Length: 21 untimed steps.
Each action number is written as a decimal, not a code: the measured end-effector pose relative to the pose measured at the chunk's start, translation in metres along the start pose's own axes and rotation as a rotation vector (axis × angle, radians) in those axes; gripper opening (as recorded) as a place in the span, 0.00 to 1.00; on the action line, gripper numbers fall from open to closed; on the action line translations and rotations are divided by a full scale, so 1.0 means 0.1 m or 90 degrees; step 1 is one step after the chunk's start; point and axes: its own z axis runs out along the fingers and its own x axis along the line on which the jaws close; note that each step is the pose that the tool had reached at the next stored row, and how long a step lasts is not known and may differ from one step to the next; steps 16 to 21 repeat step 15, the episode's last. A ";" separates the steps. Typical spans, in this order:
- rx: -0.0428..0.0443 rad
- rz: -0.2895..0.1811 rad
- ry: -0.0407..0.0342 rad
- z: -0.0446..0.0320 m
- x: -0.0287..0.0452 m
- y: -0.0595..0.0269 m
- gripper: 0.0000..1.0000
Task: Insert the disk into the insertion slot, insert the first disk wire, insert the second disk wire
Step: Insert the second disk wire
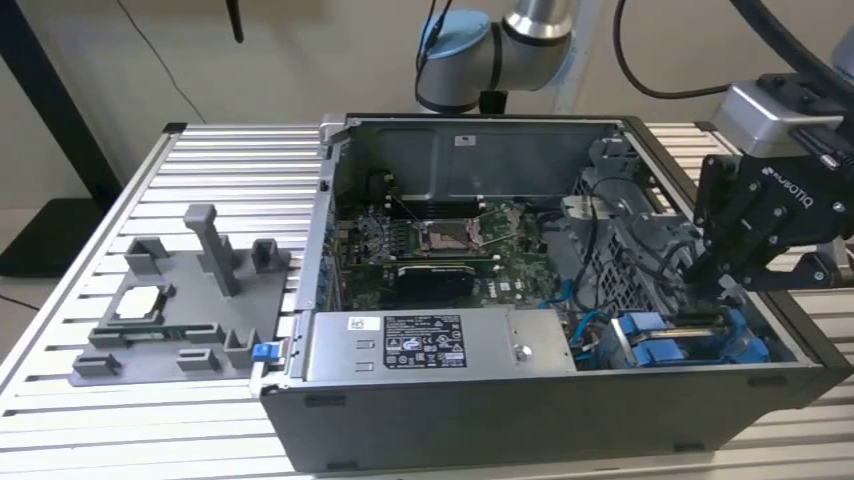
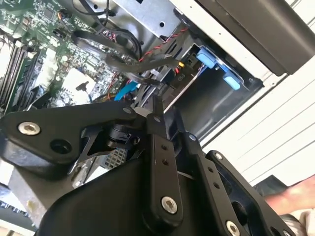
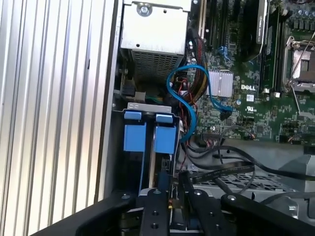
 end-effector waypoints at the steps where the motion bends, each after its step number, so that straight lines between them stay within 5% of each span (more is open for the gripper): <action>1: 0.0000 0.000 0.0000 -0.026 -0.002 0.005 1.00; 8: 0.0000 0.000 0.0000 -0.147 -0.010 0.028 1.00; 21: 0.0000 0.000 0.0000 -0.153 -0.011 0.032 1.00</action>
